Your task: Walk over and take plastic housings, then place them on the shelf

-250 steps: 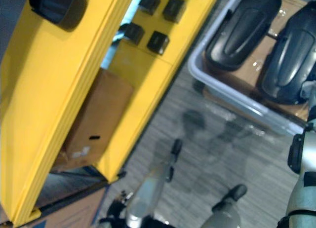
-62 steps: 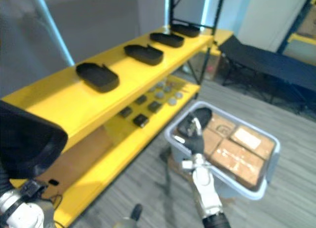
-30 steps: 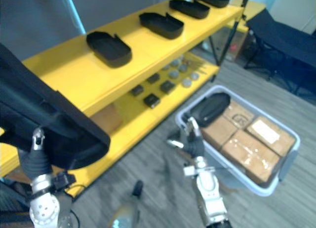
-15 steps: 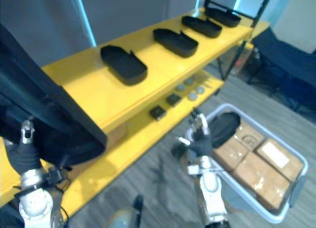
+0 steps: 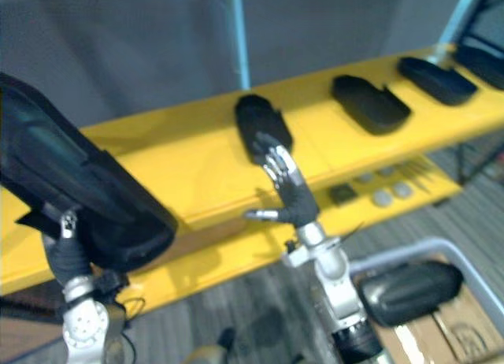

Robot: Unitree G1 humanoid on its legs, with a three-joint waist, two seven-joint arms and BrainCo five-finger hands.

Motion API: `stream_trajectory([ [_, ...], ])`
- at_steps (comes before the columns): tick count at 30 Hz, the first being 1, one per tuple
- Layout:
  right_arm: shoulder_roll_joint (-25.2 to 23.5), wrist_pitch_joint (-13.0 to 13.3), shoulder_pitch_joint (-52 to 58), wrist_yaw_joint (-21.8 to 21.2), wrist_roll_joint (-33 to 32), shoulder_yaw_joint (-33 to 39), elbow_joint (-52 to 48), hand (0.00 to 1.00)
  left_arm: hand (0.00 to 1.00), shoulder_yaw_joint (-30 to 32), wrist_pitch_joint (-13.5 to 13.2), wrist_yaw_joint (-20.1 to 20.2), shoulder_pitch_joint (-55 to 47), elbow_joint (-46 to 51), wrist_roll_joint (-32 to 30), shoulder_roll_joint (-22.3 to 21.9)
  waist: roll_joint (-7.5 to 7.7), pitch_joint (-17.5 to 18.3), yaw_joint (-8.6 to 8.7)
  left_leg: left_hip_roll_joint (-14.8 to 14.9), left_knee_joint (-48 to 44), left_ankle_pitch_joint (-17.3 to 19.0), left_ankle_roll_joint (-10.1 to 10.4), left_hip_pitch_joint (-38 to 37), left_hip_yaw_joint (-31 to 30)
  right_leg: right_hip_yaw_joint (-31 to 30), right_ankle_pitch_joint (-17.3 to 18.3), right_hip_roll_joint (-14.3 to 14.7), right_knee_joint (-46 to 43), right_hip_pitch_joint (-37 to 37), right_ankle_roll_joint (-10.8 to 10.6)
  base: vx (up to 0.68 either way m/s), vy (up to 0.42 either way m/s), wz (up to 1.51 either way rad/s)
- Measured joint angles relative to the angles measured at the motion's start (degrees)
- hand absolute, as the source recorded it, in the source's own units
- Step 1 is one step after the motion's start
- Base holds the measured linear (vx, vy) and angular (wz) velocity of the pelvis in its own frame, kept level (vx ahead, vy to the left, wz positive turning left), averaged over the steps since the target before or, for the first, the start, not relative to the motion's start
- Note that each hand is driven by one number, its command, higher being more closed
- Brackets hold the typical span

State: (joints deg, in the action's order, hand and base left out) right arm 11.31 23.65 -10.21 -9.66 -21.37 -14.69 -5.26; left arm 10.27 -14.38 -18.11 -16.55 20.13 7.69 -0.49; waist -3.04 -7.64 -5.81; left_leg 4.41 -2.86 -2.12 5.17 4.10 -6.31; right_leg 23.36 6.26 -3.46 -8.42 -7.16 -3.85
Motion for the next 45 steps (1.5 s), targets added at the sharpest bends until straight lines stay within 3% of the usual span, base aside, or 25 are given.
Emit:
stream_trajectory([
  [3,-0.95,-0.03,0.31,2.10,0.46,0.83,-0.07,0.00,1.00,-0.28,-0.04,1.69,-0.13,0.00,-0.03,0.11,1.51,0.29,-0.89,-0.48,1.87,-0.52,-0.43,-1.20,0.01,0.85,0.27,-0.11,0.45,-1.40,0.35,0.13,-0.008,0.41],
  [5,-2.79,-0.02,1.79,3.88,2.05,2.24,-0.14,0.00,1.00,-0.41,-0.04,3.31,-0.05,0.00,-0.32,0.20,3.40,1.05,-0.93,-2.08,3.08,-0.91,-0.88,-1.51,0.03,1.50,1.40,-1.68,0.69,-1.51,0.29,0.08,0.034,0.08],
  [7,-3.50,-0.02,3.80,5.50,2.98,3.33,-0.34,0.00,1.00,-0.42,-0.04,4.22,0.02,0.00,-0.96,0.27,4.15,1.21,-0.69,-3.23,4.61,-1.37,-1.54,-2.62,0.76,1.43,2.10,-3.03,0.57,-1.76,0.16,0.03,0.054,-0.07],
  [10,-3.98,-0.23,7.85,7.59,4.37,4.96,-0.49,0.00,1.00,-0.49,-0.06,5.97,0.65,-0.03,-1.51,1.15,4.14,1.02,0.32,-4.41,5.18,-0.95,-2.77,-4.15,3.45,-0.99,3.19,-5.50,-3.72,0.08,0.04,-0.01,0.089,-0.33],
  [13,-5.16,-0.99,11.13,8.29,5.43,6.26,-0.60,0.00,1.00,-0.99,-0.03,6.93,1.28,-0.07,-1.51,4.78,4.54,0.38,2.63,-4.29,4.29,0.53,-3.92,-6.03,6.15,-5.46,3.48,-6.46,-11.51,3.12,0.70,-0.06,0.116,-0.54],
  [15,-6.55,-0.95,12.50,7.94,5.27,7.27,-1.38,0.00,1.00,-1.05,0.04,6.91,2.13,-0.20,-1.60,7.00,5.48,0.40,4.10,-4.27,4.34,0.78,-4.14,-6.06,7.54,-7.34,3.18,-6.08,-10.10,3.15,0.86,-0.06,0.055,-0.48],
  [18,-7.23,-0.67,13.62,4.47,4.66,8.37,-4.02,0.00,1.00,-1.06,0.16,4.10,4.15,-0.80,-2.03,6.84,6.60,0.49,4.59,-4.33,3.35,1.41,-3.96,-4.12,10.41,-9.20,2.26,-5.37,-2.87,2.72,0.39,-0.05,0.007,-0.45],
  [20,-7.17,0.27,14.77,3.45,4.68,9.50,-4.42,0.00,1.00,-1.63,0.37,2.67,5.40,-2.22,-1.99,5.52,5.92,-0.42,5.47,-4.33,-3.79,3.92,-4.12,-0.44,9.79,-8.78,1.94,-5.12,-0.09,1.24,-0.19,-0.06,-0.003,0.10],
  [22,-6.61,1.49,14.93,3.37,4.96,11.97,-3.14,0.00,1.00,-1.63,0.43,2.35,4.97,-2.97,-2.49,3.21,2.69,-3.22,5.33,-2.99,-11.89,7.84,-3.75,1.78,9.35,-8.10,1.92,-4.38,0.07,-0.97,-0.85,-0.10,0.035,0.12],
  [26,-5.63,2.86,14.26,4.40,5.35,15.85,-2.59,0.00,1.00,-1.33,0.44,2.44,4.64,-2.82,-4.23,2.27,2.11,-3.26,5.43,-0.51,-9.36,6.46,-3.99,0.97,15.25,-7.56,1.67,-4.94,-0.10,-0.56,-1.25,-0.03,-0.001,0.12],
  [29,-4.75,2.79,12.43,5.06,5.18,17.55,-3.75,0.00,1.00,-1.00,0.73,2.43,5.00,-2.82,-4.28,2.36,2.20,-3.11,5.85,-1.56,-4.88,4.23,-3.90,-1.34,17.95,-9.80,1.70,-5.99,-0.94,1.19,-1.29,0.01,0.031,-0.31],
  [31,-5.01,2.60,12.45,6.98,5.48,18.27,-4.67,0.00,1.00,-0.97,2.38,2.91,6.03,-2.77,-4.29,2.46,2.21,-3.09,7.05,-2.78,-1.70,2.56,-4.19,-2.44,18.27,-10.00,1.44,-6.90,-0.85,1.69,-1.73,0.01,0.063,-0.09],
  [34,-6.75,2.28,14.58,10.22,5.25,19.96,-5.40,0.00,1.00,-1.36,6.88,4.42,8.13,-2.78,-5.07,2.80,2.37,-2.96,8.24,-4.24,3.05,0.49,-4.79,-4.85,19.48,-10.95,0.66,-7.69,0.08,1.84,-2.82,0.03,0.084,-0.16],
  [35,-7.98,1.52,16.23,11.11,5.26,20.71,-6.28,0.00,1.00,-1.42,9.81,5.69,9.69,-2.82,-6.51,3.89,2.38,-2.96,8.65,-4.65,5.31,-0.50,-4.99,-5.78,19.84,-11.24,0.23,-7.79,0.54,1.91,-3.10,0.03,0.051,-0.10],
  [39,-8.79,-2.10,20.27,10.89,7.61,20.67,-7.95,0.00,1.00,-1.30,16.69,7.77,14.00,-4.10,-7.72,9.60,2.47,-2.88,9.77,-4.80,7.47,-1.26,-5.02,-7.03,21.91,-12.93,-1.16,-7.44,2.44,1.96,-3.33,0.03,0.053,-0.25],
  [41,-8.65,-2.80,22.06,10.54,8.85,20.93,-8.35,0.00,1.00,-1.17,19.86,7.84,18.98,-8.37,-7.71,12.66,2.47,-2.88,10.15,-4.84,7.47,-1.26,-5.03,-7.02,22.62,-13.79,-1.76,-7.36,3.17,2.13,-3.52,0.01,0.038,-0.19],
  [43,-8.48,-3.65,22.92,10.34,8.93,21.02,-8.36,0.00,1.00,0.55,24.70,7.34,26.70,-18.23,-7.43,16.38,2.45,-2.87,12.22,-4.90,7.49,-1.27,-5.05,-6.84,22.99,-14.17,-2.21,-7.28,3.70,2.34,-3.60,-0.02,0.034,-0.12],
  [45,-8.03,-3.72,23.03,10.43,9.03,21.42,-8.44,0.00,1.00,1.87,26.10,6.55,30.32,-24.73,-6.63,18.55,2.21,-2.73,13.15,-4.77,7.49,-1.27,-5.05,-6.10,23.62,-14.67,-2.49,-7.19,3.74,3.32,-3.72,-0.04,0.037,-0.19],
])
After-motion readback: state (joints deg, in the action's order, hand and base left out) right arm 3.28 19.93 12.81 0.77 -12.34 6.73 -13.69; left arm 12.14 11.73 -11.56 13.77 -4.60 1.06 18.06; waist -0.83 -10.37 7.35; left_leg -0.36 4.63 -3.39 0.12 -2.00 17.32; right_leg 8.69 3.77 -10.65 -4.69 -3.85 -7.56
